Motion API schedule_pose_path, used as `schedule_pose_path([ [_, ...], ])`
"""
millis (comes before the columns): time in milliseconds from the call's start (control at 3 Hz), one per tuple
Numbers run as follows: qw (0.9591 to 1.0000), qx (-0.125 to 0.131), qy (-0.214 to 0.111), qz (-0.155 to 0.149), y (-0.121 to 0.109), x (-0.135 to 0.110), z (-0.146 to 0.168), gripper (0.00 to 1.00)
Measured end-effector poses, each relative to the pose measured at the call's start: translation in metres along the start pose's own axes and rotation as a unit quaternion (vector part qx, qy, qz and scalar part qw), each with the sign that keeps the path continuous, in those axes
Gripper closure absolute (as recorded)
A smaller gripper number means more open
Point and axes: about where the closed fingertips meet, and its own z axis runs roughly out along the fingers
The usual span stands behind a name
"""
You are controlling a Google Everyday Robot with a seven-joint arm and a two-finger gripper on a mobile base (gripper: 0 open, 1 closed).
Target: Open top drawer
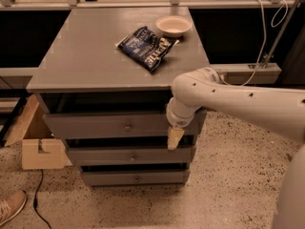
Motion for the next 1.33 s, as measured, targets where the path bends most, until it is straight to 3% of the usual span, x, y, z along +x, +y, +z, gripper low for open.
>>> schedule_pose_path([
  [1000, 1.0, 0.0, 0.0, 0.009, 0.001, -0.002, -0.015, 0.85],
  [1333, 1.0, 0.0, 0.0, 0.009, 0.0, -0.002, -0.018, 0.83],
])
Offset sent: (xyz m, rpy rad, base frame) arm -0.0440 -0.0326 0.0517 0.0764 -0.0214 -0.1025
